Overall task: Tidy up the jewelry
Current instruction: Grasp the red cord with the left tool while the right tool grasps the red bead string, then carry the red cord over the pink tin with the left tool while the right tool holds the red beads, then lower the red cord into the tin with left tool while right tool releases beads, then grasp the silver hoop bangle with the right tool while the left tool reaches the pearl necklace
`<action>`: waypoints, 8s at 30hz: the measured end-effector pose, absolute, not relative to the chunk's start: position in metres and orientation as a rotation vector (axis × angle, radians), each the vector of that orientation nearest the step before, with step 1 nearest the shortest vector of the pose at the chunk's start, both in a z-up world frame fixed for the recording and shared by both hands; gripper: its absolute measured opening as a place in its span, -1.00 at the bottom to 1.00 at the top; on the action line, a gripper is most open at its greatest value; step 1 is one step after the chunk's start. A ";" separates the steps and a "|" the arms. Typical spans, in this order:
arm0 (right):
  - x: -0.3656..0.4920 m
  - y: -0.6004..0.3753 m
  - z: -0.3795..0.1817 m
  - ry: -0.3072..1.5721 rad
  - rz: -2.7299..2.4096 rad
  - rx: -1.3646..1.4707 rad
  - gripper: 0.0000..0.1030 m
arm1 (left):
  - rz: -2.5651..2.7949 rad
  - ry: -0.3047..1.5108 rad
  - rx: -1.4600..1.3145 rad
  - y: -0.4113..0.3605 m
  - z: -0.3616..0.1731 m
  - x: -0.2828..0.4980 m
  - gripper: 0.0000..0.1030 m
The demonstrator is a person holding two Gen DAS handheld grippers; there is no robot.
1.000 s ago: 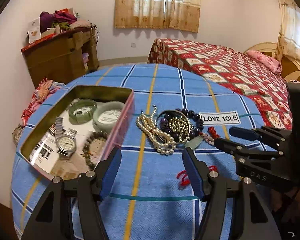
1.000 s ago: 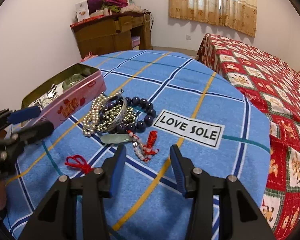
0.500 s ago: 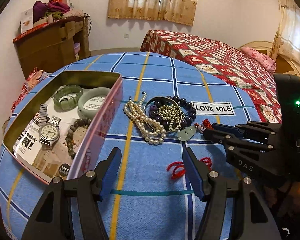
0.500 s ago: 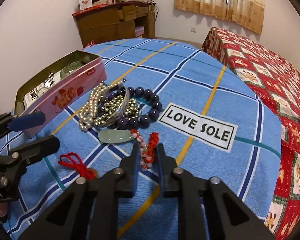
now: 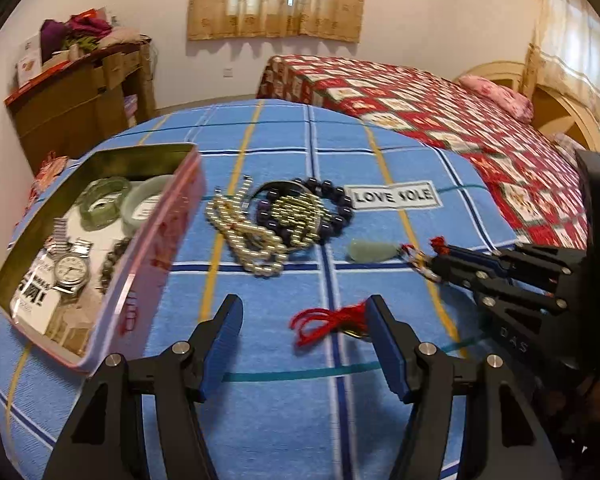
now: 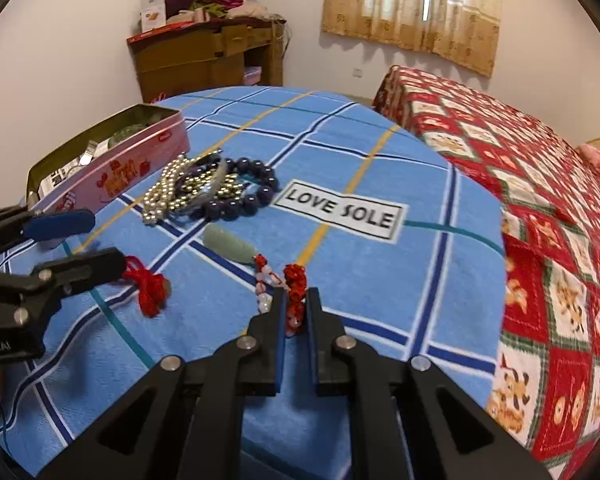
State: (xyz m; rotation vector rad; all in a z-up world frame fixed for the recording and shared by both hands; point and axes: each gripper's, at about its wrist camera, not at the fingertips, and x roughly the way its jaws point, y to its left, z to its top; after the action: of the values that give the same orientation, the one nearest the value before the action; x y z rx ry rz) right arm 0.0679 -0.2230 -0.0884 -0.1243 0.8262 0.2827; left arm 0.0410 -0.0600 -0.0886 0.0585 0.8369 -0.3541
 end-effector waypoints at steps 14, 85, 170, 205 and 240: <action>0.068 -0.212 -0.094 0.780 0.292 -0.148 -0.77 | -0.464 0.919 -0.027 -0.060 -0.104 0.047 -0.87; 0.068 -0.129 -0.021 0.620 0.476 -0.235 -0.80 | -0.119 0.630 -0.066 0.037 -0.021 0.036 -0.90; 0.116 -0.024 -0.052 0.728 0.643 -0.283 -0.81 | 0.055 0.782 -0.026 0.103 -0.067 0.104 -0.89; 0.104 -0.033 -0.050 0.713 0.626 -0.267 -0.11 | 0.100 0.693 -0.012 0.099 -0.049 0.086 0.55; 0.156 -0.162 -0.078 0.853 0.424 -0.018 -0.80 | 0.063 0.738 0.069 -0.005 -0.068 0.103 0.55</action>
State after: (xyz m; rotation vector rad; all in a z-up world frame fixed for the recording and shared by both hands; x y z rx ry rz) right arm 0.1556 -0.1620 -0.0781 -0.0182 0.8528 0.4237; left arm 0.1025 -0.0053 -0.0682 0.0692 0.7381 0.0633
